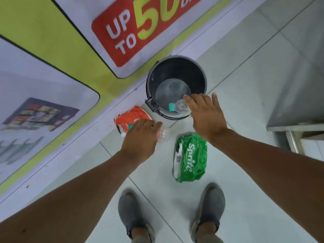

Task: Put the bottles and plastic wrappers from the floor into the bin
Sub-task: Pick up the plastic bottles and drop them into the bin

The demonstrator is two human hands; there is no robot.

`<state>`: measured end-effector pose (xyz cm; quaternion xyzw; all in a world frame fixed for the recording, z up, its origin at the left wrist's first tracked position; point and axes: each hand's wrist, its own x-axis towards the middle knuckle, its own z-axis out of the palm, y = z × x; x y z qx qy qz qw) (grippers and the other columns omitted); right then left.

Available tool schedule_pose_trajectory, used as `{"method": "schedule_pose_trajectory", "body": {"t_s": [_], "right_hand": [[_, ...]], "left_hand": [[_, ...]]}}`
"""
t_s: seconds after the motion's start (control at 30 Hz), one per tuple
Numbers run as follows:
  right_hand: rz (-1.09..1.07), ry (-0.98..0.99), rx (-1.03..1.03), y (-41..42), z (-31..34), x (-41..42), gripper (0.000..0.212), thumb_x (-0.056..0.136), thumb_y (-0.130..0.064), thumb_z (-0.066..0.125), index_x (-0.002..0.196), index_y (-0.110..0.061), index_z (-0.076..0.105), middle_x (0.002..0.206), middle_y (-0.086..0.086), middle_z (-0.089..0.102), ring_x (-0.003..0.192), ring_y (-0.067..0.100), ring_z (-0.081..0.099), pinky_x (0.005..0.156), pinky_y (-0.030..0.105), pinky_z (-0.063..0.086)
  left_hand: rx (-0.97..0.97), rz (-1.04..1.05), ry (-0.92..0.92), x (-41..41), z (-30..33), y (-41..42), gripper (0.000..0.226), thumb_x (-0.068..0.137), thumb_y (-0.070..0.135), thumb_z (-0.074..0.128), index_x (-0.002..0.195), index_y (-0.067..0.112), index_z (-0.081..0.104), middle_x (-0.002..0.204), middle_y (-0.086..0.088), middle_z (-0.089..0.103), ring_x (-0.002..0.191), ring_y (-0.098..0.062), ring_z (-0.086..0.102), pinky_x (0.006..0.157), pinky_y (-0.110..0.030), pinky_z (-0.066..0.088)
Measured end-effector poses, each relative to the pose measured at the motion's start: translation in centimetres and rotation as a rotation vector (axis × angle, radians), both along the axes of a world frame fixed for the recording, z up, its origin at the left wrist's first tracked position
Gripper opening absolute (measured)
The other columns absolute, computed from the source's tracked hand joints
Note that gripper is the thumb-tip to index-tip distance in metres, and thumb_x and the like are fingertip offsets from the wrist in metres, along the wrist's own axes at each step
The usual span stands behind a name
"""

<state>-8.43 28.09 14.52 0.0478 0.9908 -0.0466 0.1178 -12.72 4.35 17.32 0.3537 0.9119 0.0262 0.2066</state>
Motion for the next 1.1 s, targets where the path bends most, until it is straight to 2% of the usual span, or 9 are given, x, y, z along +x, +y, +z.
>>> {"method": "schedule_pose_trajectory", "body": {"t_s": [0.07, 0.17, 0.27, 0.37, 0.47, 0.63, 0.9, 1.03, 1.1], "right_hand": [[-0.022, -0.045, 0.042, -0.3, 0.1, -2.5, 0.083, 0.082, 0.001, 0.061, 0.157, -0.019, 0.033, 0.145, 0.011, 0.052, 0.136, 0.036, 0.045, 0.124, 0.065, 0.02], [-0.024, -0.126, 0.099, -1.1, -0.8, -4.8, 0.082, 0.082, -0.004, 0.063, 0.156, -0.02, 0.032, 0.141, 0.013, 0.053, 0.132, 0.037, 0.047, 0.123, 0.067, 0.019], [-0.001, -0.18, 0.111, -2.0, -1.8, -5.4, 0.085, 0.083, -0.009, 0.067, 0.158, -0.022, 0.028, 0.146, 0.014, 0.05, 0.135, 0.038, 0.044, 0.124, 0.068, 0.017], [0.013, -0.165, 0.074, -2.1, -2.1, -4.9, 0.085, 0.084, -0.006, 0.061, 0.16, -0.021, 0.026, 0.151, 0.014, 0.047, 0.142, 0.037, 0.038, 0.124, 0.068, 0.016], [-0.007, -0.108, 0.009, -1.3, -1.4, -3.0, 0.085, 0.082, -0.002, 0.059, 0.159, -0.021, 0.029, 0.15, 0.012, 0.048, 0.145, 0.036, 0.035, 0.125, 0.064, 0.019], [-0.037, -0.115, -0.016, 0.6, -1.3, 2.3, 0.087, 0.078, -0.009, 0.074, 0.156, -0.016, 0.037, 0.149, 0.013, 0.051, 0.143, 0.036, 0.041, 0.123, 0.062, 0.022], [-0.082, -0.165, -0.082, 1.9, -3.7, 8.6, 0.085, 0.076, -0.002, 0.067, 0.155, -0.016, 0.041, 0.148, 0.013, 0.053, 0.141, 0.036, 0.044, 0.125, 0.062, 0.023], [-0.1, -0.191, -0.111, 1.5, -4.1, 10.0, 0.083, 0.078, -0.001, 0.061, 0.157, -0.016, 0.038, 0.148, 0.012, 0.051, 0.141, 0.034, 0.043, 0.125, 0.061, 0.022], [-0.112, -0.223, -0.115, 1.0, -3.8, 10.7, 0.083, 0.08, -0.002, 0.061, 0.158, -0.016, 0.036, 0.15, 0.012, 0.049, 0.141, 0.034, 0.042, 0.125, 0.06, 0.021]], "left_hand": [[-0.002, 0.014, 0.018, -1.0, 0.2, 0.0, 0.061, 0.08, 0.019, 0.078, 0.137, 0.016, 0.06, 0.124, -0.009, 0.07, 0.119, -0.034, 0.061, 0.099, -0.047, 0.051], [-0.007, 0.029, 0.019, -1.8, -0.1, -0.3, 0.062, 0.08, 0.019, 0.077, 0.139, 0.016, 0.059, 0.126, -0.009, 0.069, 0.122, -0.035, 0.06, 0.1, -0.048, 0.052], [-0.023, 0.014, 0.009, -1.8, -0.6, -1.0, 0.062, 0.081, 0.023, 0.077, 0.14, 0.018, 0.058, 0.127, -0.009, 0.069, 0.122, -0.034, 0.06, 0.099, -0.047, 0.053], [-0.029, -0.001, 0.001, -1.9, -0.5, -1.2, 0.065, 0.081, 0.029, 0.078, 0.141, 0.018, 0.056, 0.13, -0.01, 0.068, 0.124, -0.034, 0.059, 0.102, -0.049, 0.052], [-0.019, -0.002, 0.021, -2.8, -0.1, -0.5, 0.065, 0.084, 0.028, 0.075, 0.144, 0.017, 0.053, 0.132, -0.01, 0.066, 0.127, -0.035, 0.054, 0.108, -0.048, 0.047], [0.079, -0.034, 0.067, -5.1, 0.2, 3.8, 0.063, 0.088, 0.016, 0.073, 0.146, 0.015, 0.049, 0.133, -0.01, 0.065, 0.127, -0.031, 0.053, 0.107, -0.044, 0.047], [0.019, -0.114, 0.09, -5.6, -3.3, 11.5, 0.064, 0.092, 0.015, 0.068, 0.151, 0.016, 0.043, 0.139, -0.015, 0.06, 0.132, -0.035, 0.051, 0.121, -0.05, 0.032], [0.043, -0.075, 0.097, -4.9, -3.7, 11.4, 0.08, 0.091, 0.02, 0.072, 0.158, 0.018, 0.03, 0.158, -0.016, 0.043, 0.148, -0.037, 0.035, 0.127, -0.053, 0.021], [0.07, -0.052, 0.104, -3.1, -3.3, 9.8, 0.077, 0.092, 0.02, 0.07, 0.159, 0.017, 0.031, 0.162, -0.017, 0.038, 0.152, -0.038, 0.029, 0.127, -0.054, 0.02]]}}
